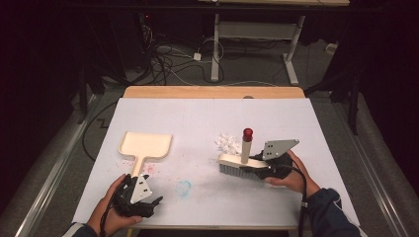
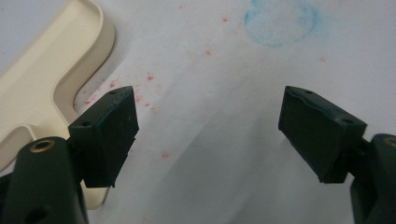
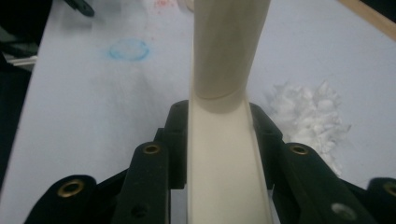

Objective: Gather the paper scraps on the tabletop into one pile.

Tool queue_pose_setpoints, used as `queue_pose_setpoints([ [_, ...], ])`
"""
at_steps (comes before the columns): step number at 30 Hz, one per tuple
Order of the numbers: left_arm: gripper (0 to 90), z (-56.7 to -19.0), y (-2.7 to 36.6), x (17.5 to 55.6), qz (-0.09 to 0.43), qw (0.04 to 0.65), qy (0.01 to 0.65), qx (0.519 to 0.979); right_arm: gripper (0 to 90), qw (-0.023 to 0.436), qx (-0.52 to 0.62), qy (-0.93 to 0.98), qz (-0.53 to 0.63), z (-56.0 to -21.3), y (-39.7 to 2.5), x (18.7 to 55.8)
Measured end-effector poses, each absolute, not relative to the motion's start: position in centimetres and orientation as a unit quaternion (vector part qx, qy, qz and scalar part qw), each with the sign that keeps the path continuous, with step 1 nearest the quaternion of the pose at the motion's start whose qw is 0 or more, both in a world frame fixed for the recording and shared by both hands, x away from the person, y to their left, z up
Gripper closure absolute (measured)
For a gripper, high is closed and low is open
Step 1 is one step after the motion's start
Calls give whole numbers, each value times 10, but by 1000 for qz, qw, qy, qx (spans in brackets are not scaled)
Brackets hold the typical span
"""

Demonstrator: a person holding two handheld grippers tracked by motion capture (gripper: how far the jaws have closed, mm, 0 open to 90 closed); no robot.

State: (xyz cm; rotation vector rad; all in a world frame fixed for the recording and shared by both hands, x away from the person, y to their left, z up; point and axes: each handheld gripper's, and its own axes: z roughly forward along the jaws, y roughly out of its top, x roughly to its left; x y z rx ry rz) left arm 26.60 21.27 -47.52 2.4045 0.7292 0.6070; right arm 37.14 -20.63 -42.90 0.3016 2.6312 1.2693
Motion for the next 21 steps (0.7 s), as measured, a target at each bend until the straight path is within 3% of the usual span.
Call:
queue_pose_setpoints([
  [11, 192, -478, 211, 269, 216, 269, 264, 901, 672, 99, 99, 874, 465, -440, -200, 419],
  [21, 192, -479, 210, 268, 217, 270, 263, 900, 673, 122, 120, 856, 489, -427, -196, 415],
])
